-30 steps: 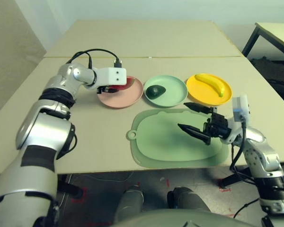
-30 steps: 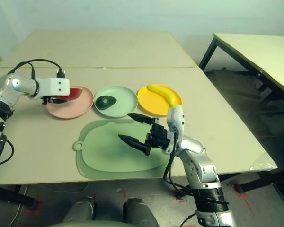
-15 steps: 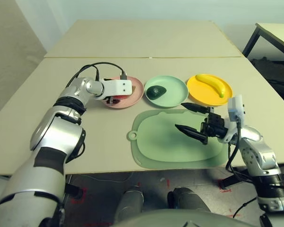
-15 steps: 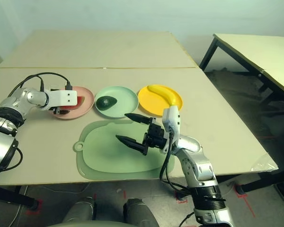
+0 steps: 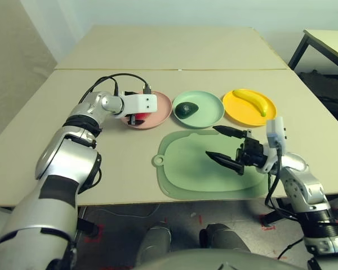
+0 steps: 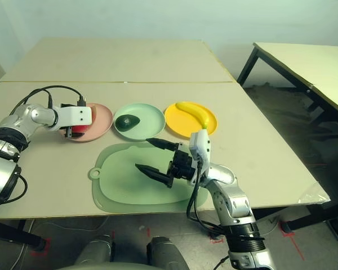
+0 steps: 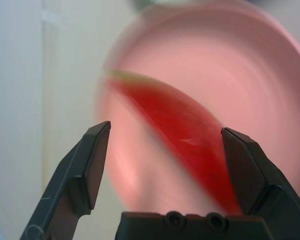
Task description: Place the fruits into color-matched plates.
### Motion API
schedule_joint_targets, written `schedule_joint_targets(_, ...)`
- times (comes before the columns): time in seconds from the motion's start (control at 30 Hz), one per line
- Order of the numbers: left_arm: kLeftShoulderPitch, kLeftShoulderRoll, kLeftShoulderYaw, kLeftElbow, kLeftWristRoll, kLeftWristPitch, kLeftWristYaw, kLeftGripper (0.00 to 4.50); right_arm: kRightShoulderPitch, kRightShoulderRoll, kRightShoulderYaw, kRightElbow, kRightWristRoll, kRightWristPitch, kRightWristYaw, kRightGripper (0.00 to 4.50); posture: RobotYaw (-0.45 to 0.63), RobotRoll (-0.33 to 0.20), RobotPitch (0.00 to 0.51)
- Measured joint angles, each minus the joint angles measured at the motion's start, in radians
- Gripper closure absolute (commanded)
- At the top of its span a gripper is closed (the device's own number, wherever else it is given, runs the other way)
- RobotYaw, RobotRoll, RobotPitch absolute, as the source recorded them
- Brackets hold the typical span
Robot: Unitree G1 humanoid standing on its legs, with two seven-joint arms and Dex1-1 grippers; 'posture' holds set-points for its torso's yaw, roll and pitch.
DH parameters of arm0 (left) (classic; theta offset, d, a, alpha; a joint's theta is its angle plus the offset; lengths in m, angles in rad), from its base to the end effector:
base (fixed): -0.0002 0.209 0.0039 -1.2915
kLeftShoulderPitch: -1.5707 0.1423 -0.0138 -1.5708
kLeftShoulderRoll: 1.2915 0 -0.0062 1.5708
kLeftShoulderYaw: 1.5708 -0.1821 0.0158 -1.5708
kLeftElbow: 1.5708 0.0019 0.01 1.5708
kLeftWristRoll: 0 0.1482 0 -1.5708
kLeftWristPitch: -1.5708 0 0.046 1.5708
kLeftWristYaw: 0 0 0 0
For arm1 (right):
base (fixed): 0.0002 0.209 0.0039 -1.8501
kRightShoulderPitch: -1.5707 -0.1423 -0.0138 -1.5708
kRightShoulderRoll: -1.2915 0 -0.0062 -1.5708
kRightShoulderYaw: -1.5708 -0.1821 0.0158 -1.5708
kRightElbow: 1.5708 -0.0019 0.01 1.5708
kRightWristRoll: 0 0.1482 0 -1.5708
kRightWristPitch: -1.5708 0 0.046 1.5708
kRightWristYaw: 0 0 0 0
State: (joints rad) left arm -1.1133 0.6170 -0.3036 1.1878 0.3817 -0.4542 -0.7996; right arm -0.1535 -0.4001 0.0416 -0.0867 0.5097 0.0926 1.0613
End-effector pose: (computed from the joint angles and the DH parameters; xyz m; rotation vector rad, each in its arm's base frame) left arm 0.3639 0.2463 0.1982 1.1376 0.1798 -0.7739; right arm 0.2409 -0.1983 0.1021 0.0320 -0.1568 1.1899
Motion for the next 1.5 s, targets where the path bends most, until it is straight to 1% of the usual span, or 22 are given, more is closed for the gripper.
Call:
schedule_joint_targets(0.03,0.005,0.006,0.038,-0.047,-0.044,0.021,-0.02,0.01,0.002,-0.001,-0.007,-0.002,0.0,0.0,-0.007,0.0,0.03,0.0,0.041)
schedule_joint_targets(0.07,0.027,0.016,0.084,-0.13,-0.098,0.063,-0.047,0.01,0.006,-0.005,-0.017,-0.006,0.0,0.0,-0.014,0.0,0.03,0.0,0.042)
schedule_joint_targets(0.13,0.12,0.04,0.163,-0.325,-0.196,0.181,-0.089,0.01,0.029,-0.023,-0.035,-0.014,0.0,-0.001,-0.021,0.0,0.05,0.0,0.048)
schedule_joint_targets(0.2,0.251,0.074,0.215,-0.513,-0.249,0.313,-0.106,0.01,0.051,-0.039,-0.049,-0.013,-0.002,-0.005,-0.025,0.0,0.06,0.0,0.051)
schedule_joint_targets(0.27,0.429,0.112,0.279,-0.712,-0.292,0.455,-0.094,0.01,0.063,-0.043,-0.075,-0.005,-0.003,-0.015,-0.044,0.0,0.08,0.0,0.059)
schedule_joint_targets(0.3,0.49,0.115,0.305,-0.774,-0.312,0.51,-0.084,0.01,0.066,-0.045,-0.091,0.005,-0.004,-0.021,-0.055,0.0,0.09,0.0,0.061)
schedule_joint_targets(0.37,0.621,0.105,0.386,-0.936,-0.372,0.634,-0.04,0.01,0.062,-0.045,-0.118,0.037,-0.013,-0.045,-0.082,0.0,0.1,0.0,0.066)
schedule_joint_targets(0.4,0.675,0.087,0.428,-1.021,-0.4,0.692,-0.009,0.01,0.062,-0.044,-0.135,0.058,-0.019,-0.061,-0.096,0.0,0.11,0.0,0.071)
schedule_joint_targets(0.47,0.757,0.057,0.481,-1.151,-0.434,0.76,0.051,0.01,0.059,-0.041,-0.153,0.098,-0.03,-0.09,-0.119,0.0,0.12,0.0,0.075)
schedule_joint_targets(0.57,0.843,-0.014,0.513,-1.282,-0.462,0.816,0.139,0.01,0.069,-0.03,-0.178,0.156,-0.042,-0.126,-0.14,0.0,0.13,0.0,0.084)
schedule_joint_targets(0.67,0.895,-0.088,0.523,-1.359,-0.475,0.842,0.221,0.01,0.081,-0.013,-0.191,0.209,-0.046,-0.164,-0.152,0.0,0.13,0.0,0.086)
schedule_joint_targets(0.73,0.923,-0.123,0.522,-1.401,-0.475,0.85,0.265,0.01,0.087,-0.013,-0.204,0.248,-0.05,-0.188,-0.158,0.0,0.13,0.0,0.087)
schedule_joint_targets(0.87,0.952,-0.201,0.521,-1.474,-0.497,0.866,0.34,0.01,0.083,-0.021,-0.253,0.318,-0.052,-0.237,-0.175,0.0,0.13,0.0,0.089)
schedule_joint_targets(1.0,1.008,-0.246,0.513,-1.495,-0.503,0.867,0.384,0.01,0.093,-0.041,-0.281,0.351,-0.051,-0.275,-0.161,0.0,0.13,0.0,0.089)
schedule_joint_targets(1.07,1.033,-0.281,0.512,-1.497,-0.509,0.866,0.406,0.01,0.105,-0.04,-0.29,0.352,-0.05,-0.281,-0.162,0.0,0.13,0.0,0.089)
schedule_joint_targets(1.23,1.089,-0.321,0.5,-1.493,-0.51,0.824,0.447,0.01,0.12,-0.031,-0.332,0.379,-0.037,-0.284,-0.192,0.0,0.12,0.0,0.089)
schedule_joint_targets(1.4,1.171,-0.331,0.505,-1.437,-0.508,0.76,0.476,0.01,0.107,-0.034,-0.394,0.446,-0.022,-0.299,-0.217,0.0,0.13,0.0,0.087)
schedule_joint_targets(1.5,1.189,-0.327,0.504,-1.422,-0.503,0.732,0.482,0.01,0.094,-0.04,-0.428,0.495,-0.015,-0.319,-0.218,0.0,0.13,0.0,0.088)
